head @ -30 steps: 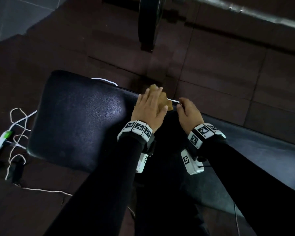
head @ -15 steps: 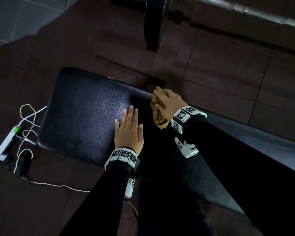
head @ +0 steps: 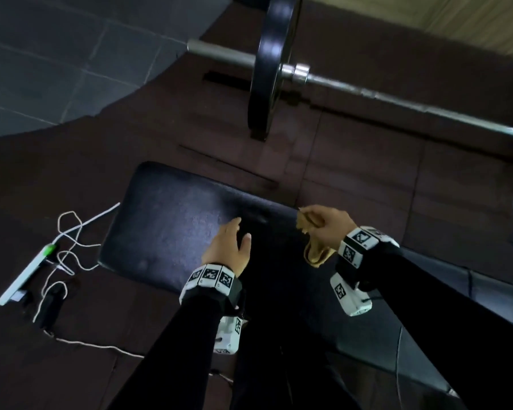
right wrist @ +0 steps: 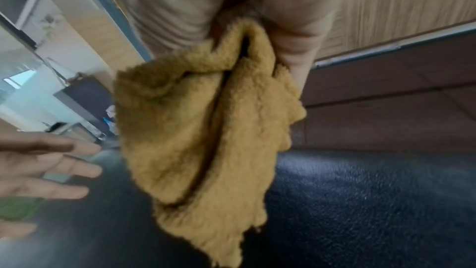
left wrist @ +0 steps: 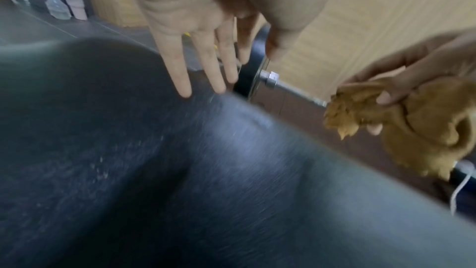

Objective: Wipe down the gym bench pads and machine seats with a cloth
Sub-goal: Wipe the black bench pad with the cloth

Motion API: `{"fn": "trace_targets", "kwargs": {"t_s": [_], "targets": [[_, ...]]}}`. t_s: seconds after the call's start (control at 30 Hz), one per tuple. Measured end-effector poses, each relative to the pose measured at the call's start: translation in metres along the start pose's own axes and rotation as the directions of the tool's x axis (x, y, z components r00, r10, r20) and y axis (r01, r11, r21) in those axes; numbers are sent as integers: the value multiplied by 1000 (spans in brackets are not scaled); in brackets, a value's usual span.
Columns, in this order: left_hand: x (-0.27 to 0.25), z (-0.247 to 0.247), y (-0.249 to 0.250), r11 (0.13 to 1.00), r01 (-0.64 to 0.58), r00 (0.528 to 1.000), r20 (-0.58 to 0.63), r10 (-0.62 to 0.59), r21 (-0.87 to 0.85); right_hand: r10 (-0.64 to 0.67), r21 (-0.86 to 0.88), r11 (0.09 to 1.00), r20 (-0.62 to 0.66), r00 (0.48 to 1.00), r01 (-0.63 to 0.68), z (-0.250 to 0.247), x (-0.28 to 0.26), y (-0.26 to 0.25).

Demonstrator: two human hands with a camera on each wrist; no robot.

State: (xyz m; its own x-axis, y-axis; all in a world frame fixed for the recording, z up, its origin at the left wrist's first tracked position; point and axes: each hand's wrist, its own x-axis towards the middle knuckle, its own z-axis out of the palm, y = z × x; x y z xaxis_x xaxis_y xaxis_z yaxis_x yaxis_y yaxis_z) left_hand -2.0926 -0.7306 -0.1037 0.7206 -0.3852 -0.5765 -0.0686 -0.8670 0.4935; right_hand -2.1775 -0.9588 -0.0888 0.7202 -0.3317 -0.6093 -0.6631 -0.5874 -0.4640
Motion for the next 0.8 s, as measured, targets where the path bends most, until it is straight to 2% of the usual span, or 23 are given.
{"fn": "trace_targets", "kwargs": {"t_s": [0.1, 0.17, 0.37, 0.47, 0.7, 0.8], "targets": [[-31, -22, 19, 991, -43, 999, -36, 39, -127, -57, -4, 998, 12, 998, 57, -24, -37, -18], [-54, -38, 33, 985, -80, 997, -25, 77, -153, -100, 31, 994, 6, 995, 100, -40, -64, -31], [-125, -73, 68, 971, -212, 977, -5, 213, -112, -227, 144, 960, -101, 969, 240, -72, -140, -58], [-155, -81, 78, 963, -241, 970, -5, 242, -121, -286, 168, 938, -126, 950, 305, -80, -170, -64], [-207, -101, 99, 938, -337, 940, -74, 332, -76, -386, 181, 899, -100, 917, 398, -101, -219, -82], [-220, -109, 104, 940, -337, 938, -106, 331, -44, -432, 176, 879, -100, 896, 443, -106, -233, -83]]}}
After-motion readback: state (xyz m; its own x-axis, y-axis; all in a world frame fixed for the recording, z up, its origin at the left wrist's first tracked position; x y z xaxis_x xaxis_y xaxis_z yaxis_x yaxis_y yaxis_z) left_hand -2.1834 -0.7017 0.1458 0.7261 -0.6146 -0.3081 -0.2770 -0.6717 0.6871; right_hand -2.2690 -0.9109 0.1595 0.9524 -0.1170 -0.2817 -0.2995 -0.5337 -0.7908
